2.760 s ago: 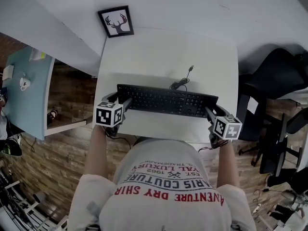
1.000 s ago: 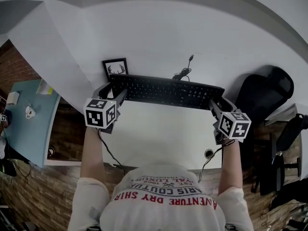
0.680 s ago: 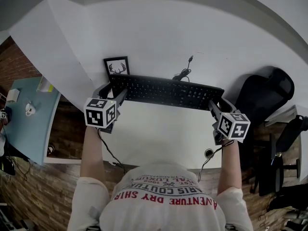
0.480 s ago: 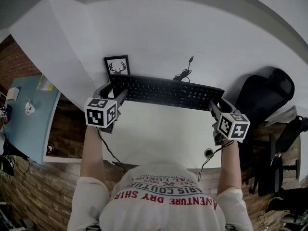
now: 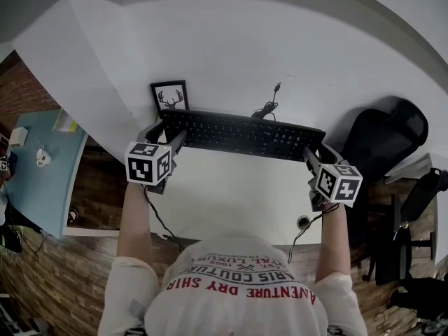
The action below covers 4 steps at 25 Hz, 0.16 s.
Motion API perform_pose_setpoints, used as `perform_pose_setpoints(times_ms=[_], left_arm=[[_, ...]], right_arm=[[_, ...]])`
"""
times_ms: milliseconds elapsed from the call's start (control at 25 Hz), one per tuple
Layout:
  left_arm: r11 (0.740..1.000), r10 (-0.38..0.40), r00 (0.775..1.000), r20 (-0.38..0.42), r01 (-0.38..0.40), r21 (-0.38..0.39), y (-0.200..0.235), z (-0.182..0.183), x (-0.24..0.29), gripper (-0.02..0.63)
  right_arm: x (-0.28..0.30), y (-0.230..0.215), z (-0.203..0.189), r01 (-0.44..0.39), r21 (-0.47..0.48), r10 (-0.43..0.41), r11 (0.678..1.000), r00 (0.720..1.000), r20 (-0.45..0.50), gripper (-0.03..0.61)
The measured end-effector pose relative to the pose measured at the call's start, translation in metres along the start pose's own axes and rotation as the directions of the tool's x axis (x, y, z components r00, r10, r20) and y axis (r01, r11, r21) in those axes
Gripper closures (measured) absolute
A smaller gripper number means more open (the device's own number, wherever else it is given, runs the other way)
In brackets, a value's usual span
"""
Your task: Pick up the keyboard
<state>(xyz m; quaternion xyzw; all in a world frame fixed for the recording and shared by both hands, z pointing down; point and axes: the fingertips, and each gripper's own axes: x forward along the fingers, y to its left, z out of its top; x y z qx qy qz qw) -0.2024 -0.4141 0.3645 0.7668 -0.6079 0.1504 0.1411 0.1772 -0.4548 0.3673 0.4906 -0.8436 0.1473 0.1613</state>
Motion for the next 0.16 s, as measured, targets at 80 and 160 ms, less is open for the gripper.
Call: perform_pose_setpoints(times_ms=[80, 160], left_arm=[[1.000, -0.002, 1.000, -0.004, 0.002, -0.001, -0.0007, -0.0012, 0.0008, 0.334], [1.000, -0.003, 1.000, -0.007, 0.002, -0.002, -0.0014, -0.0023, 0.0011, 0.334]], right_arm=[[-0.0001, -0.0007, -0.0012, 0.002, 0.002, -0.002, 1.000, 1.000, -0.002, 0.373], [-0.0004, -0.0012, -0.0025, 0.005, 0.004, -0.005, 1.000, 1.000, -0.004, 0.373]])
